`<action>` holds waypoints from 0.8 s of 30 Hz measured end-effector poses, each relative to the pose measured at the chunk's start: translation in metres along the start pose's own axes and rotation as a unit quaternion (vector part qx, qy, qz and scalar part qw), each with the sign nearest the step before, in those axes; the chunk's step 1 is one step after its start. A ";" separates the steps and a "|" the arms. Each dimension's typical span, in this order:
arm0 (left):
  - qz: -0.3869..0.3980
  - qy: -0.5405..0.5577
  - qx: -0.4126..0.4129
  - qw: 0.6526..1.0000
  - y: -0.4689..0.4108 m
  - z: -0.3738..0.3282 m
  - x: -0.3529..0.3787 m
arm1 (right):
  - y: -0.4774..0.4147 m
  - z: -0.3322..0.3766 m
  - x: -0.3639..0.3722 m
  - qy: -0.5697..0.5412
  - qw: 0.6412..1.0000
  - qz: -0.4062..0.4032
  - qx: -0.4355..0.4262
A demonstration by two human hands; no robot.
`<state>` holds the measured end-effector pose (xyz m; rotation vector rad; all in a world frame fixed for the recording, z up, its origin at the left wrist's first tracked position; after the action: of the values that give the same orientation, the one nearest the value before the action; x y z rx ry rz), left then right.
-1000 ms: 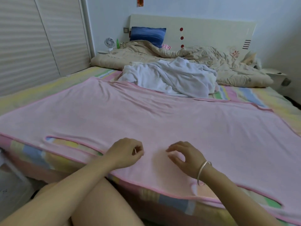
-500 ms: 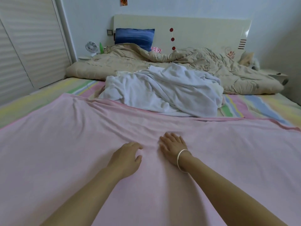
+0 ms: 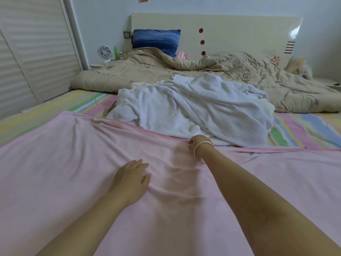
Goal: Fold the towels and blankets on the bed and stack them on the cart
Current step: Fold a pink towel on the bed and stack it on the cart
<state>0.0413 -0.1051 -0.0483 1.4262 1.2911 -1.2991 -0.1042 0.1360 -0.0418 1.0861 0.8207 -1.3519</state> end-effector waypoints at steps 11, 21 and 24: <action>-0.067 -0.036 -0.059 0.995 -0.007 0.008 0.027 | -0.037 -0.011 -0.032 -0.138 0.966 -0.216 0.026; 0.021 -0.098 -0.134 0.986 -0.002 0.039 0.026 | -0.024 0.020 0.017 -0.054 0.996 -0.074 -0.007; 0.021 -0.077 -0.105 0.991 0.000 0.040 0.022 | 0.007 0.048 0.025 0.010 0.992 -0.122 0.040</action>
<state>0.0338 -0.1401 -0.0767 1.1767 1.2487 -1.1833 -0.1013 0.0821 -0.0487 1.0896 0.9444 -1.5916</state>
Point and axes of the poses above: each hand's wrist, its own y-axis away from the middle knuckle, its own x-axis out of the palm, z = x × y, the point moved 5 cm from there along -y, towards the middle knuckle, and after that the axes turned 8 degrees about -y, right-handed, at the moved point
